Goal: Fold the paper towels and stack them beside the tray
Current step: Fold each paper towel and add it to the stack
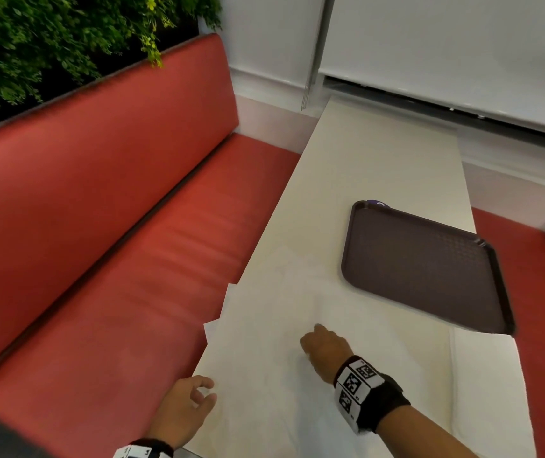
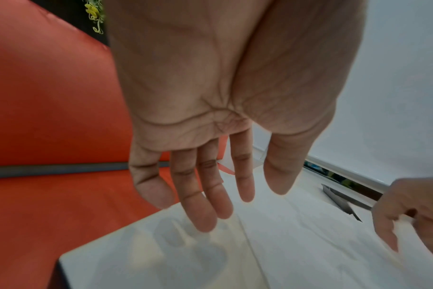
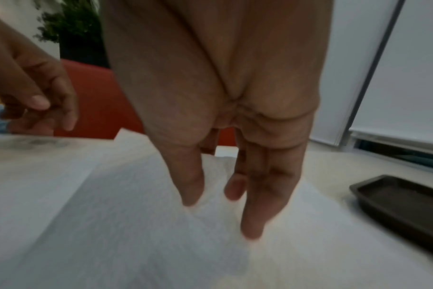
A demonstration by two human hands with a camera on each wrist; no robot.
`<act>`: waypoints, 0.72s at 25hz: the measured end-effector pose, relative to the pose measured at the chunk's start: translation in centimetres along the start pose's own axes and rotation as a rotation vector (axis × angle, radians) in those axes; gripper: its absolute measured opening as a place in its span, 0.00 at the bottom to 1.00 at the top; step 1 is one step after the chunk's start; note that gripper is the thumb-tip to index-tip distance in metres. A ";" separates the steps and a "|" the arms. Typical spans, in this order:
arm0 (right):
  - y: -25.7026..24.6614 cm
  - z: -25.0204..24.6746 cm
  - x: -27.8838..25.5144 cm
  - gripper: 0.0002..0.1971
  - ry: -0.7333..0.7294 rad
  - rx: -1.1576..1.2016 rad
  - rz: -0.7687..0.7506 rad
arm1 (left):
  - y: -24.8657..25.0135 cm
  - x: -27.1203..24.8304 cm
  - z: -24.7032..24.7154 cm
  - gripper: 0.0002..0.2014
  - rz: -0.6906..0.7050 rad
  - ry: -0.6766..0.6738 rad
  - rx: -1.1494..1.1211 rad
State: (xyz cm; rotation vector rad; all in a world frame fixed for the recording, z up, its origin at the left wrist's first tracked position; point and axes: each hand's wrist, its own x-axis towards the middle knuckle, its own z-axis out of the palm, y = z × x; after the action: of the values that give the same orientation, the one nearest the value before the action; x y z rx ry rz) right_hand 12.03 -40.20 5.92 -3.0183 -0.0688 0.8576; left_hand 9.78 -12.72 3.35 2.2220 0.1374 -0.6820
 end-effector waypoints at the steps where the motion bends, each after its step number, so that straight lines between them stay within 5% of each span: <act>1: 0.3 -1.2 -0.3 0.11 0.158 0.039 -0.022 | 0.3 0.0 -0.1 0.06 0.004 -0.002 -0.013; 5: 2.6 -8.4 -3.6 0.03 0.718 0.273 -0.130 | 4.0 1.0 -0.6 0.18 0.192 -0.017 -0.124; 8: 4.0 -13.8 -6.5 0.04 0.688 0.801 -0.143 | 10.4 1.9 -1.6 0.41 0.352 -0.165 -0.286; 10: 4.8 -15.4 -7.5 0.06 0.708 1.022 -0.150 | 14.8 2.2 -2.3 0.48 0.417 -0.351 -0.493; 14: 6.7 -15.3 -8.8 0.06 0.799 1.041 0.008 | 19.9 2.2 -3.3 0.54 0.489 -0.714 -0.720; 18: 9.3 -14.2 -9.7 0.09 0.770 1.044 0.155 | 21.2 1.7 -3.2 0.55 0.600 -0.754 -0.583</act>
State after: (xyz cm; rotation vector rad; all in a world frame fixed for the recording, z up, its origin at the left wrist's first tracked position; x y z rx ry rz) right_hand 11.62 -49.80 23.03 -2.1260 0.4571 -0.2877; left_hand 19.07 -25.01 18.30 1.2408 -0.6086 -0.9309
